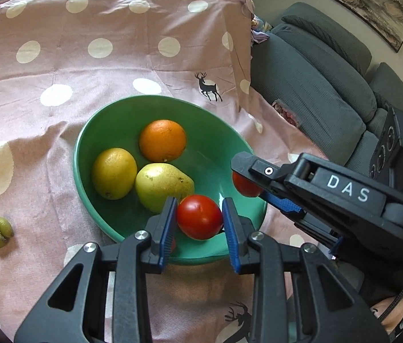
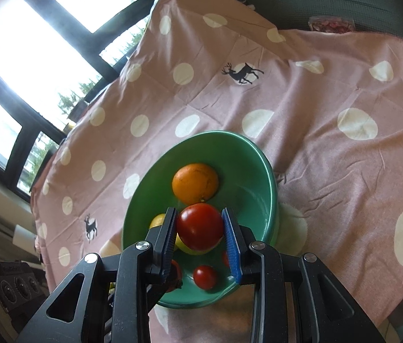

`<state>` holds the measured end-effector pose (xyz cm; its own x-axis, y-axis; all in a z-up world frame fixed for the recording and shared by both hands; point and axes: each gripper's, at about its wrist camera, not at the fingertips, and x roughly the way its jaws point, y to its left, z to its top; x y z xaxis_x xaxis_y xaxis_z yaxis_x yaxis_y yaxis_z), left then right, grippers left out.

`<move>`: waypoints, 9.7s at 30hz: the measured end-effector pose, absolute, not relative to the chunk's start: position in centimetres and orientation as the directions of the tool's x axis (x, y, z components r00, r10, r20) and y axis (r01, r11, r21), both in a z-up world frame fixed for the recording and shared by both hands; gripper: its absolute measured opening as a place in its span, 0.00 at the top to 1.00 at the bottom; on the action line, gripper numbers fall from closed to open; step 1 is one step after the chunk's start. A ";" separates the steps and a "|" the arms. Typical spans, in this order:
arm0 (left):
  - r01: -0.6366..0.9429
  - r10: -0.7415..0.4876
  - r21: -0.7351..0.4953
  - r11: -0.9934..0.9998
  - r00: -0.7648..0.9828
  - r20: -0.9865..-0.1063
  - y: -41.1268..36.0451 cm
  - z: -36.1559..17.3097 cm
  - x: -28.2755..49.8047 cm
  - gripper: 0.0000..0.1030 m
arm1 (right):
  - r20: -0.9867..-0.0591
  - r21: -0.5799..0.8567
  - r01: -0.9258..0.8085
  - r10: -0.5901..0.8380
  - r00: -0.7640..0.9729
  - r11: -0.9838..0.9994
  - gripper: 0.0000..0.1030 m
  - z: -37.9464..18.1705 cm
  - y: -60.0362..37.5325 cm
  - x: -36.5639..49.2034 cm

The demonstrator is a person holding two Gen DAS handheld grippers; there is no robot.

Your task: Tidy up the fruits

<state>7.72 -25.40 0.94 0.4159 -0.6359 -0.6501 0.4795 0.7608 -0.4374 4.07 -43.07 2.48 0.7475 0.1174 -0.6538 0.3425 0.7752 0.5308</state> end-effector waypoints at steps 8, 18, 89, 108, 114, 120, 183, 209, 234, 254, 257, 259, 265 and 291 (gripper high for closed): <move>0.458 -0.632 -0.446 0.769 0.441 -0.637 -24.1 1.5 7.7 0.50 | -0.645 0.572 0.364 0.128 0.753 0.735 0.57 2.2 -43.5 4.0; 0.201 -0.437 -0.404 0.893 0.610 -0.661 -13.7 2.5 7.9 0.45 | -0.610 0.534 0.236 0.177 0.772 0.811 0.49 4.6 -39.8 3.8; -0.035 -0.353 -0.424 0.905 0.496 -0.794 -4.5 -5.8 13.6 0.81 | -0.874 0.394 0.033 0.363 0.323 0.919 0.95 -5.3 -22.4 13.3; -0.125 -0.351 -0.488 0.864 0.546 -0.761 -1.1 -4.1 12.2 0.82 | -0.883 0.331 -0.027 0.320 0.343 0.943 0.68 -5.0 -20.3 13.4; -0.107 -0.366 -0.509 0.854 0.571 -0.735 -1.2 -2.6 11.4 0.82 | -0.894 0.281 -0.050 0.281 0.351 0.958 0.72 -5.2 -19.2 13.1; -0.061 -0.382 -0.516 0.854 0.600 -0.703 -2.2 -0.6 10.5 0.82 | -0.888 0.301 -0.027 0.290 0.357 0.953 0.80 -5.3 -20.3 13.1; -0.116 -0.138 -0.245 0.963 0.568 -0.811 -4.1 -0.7 9.7 0.42 | -0.790 0.373 -0.030 0.334 0.514 0.927 0.63 1.2 -25.5 6.7; -0.170 -0.221 -0.354 0.920 0.520 -0.825 0.3 -2.9 10.4 0.45 | -0.912 0.097 -0.189 0.164 0.377 0.977 0.78 -5.2 -15.0 10.5; 0.137 -0.313 -0.282 0.950 0.450 -0.836 -6.0 -5.8 13.2 0.79 | -0.816 0.430 0.063 0.357 0.455 0.901 0.79 -2.4 -25.4 10.6; 0.287 -0.411 -0.295 0.911 0.626 -0.663 -13.5 3.7 7.4 0.79 | -0.683 0.509 0.117 0.317 0.658 0.853 0.78 2.2 -32.0 6.9; 0.321 -0.430 -0.288 0.902 0.629 -0.648 -15.2 4.3 7.1 0.79 | -0.658 0.521 0.153 0.281 0.698 0.840 0.78 2.8 -34.3 5.9; 0.335 -0.442 -0.291 0.896 0.626 -0.643 -16.1 4.5 7.1 0.79 | -0.651 0.517 0.189 0.239 0.721 0.835 0.78 3.2 -35.8 5.4; 0.373 -0.482 -0.311 0.874 0.591 -0.647 -19.1 3.8 7.4 0.79 | -0.642 0.524 0.249 0.185 0.744 0.814 0.78 3.0 -38.8 4.7; 0.371 -0.477 -0.308 0.876 0.575 -0.665 -22.8 2.5 8.0 0.18 | -0.671 0.461 0.334 0.076 0.738 0.822 0.56 2.1 -41.9 4.7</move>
<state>8.02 -22.82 2.54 0.5754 -0.4768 -0.6645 0.3707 0.8763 -0.3078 4.65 -41.90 2.14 0.7379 0.0758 -0.6707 0.3342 0.8223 0.4606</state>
